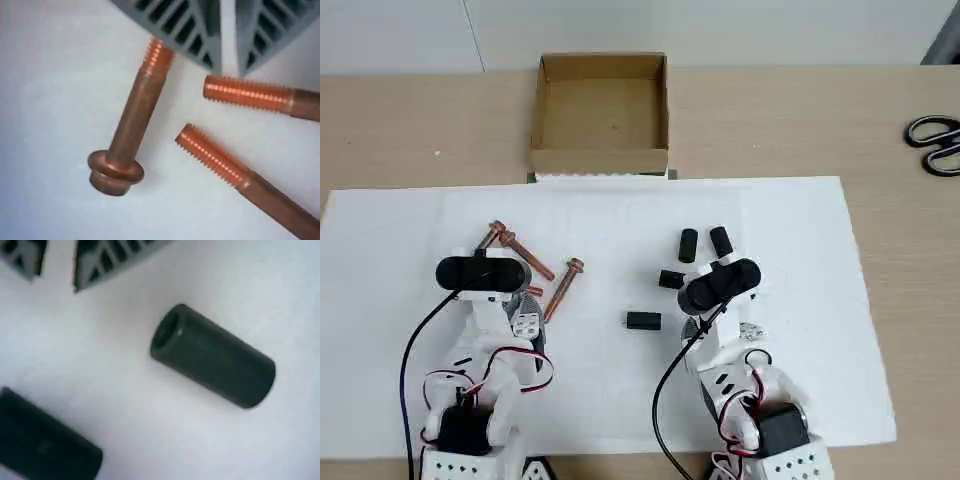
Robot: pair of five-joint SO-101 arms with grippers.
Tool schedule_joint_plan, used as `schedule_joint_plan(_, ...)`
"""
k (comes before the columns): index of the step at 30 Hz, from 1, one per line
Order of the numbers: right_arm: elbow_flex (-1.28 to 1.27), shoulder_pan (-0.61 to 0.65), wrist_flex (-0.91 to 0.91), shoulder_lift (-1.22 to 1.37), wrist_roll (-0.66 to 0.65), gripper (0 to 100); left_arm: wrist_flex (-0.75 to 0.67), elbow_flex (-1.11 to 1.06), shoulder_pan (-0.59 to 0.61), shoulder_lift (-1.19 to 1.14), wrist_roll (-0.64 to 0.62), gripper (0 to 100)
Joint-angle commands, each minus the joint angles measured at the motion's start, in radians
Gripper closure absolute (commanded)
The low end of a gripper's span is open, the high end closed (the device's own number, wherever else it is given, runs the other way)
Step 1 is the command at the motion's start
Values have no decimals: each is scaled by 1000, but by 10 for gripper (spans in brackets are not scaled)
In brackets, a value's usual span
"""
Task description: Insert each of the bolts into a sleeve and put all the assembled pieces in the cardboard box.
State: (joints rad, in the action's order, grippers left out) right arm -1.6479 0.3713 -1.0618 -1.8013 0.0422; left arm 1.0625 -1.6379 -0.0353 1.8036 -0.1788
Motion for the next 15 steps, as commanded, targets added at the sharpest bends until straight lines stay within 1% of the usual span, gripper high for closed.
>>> schedule_joint_plan(1,6,-10,22,-4,3,948,-25,2,-2,9,0,993)
schedule_joint_plan(15,5,-4,30,-4,3,946,-25,2,-6,9,2,992)
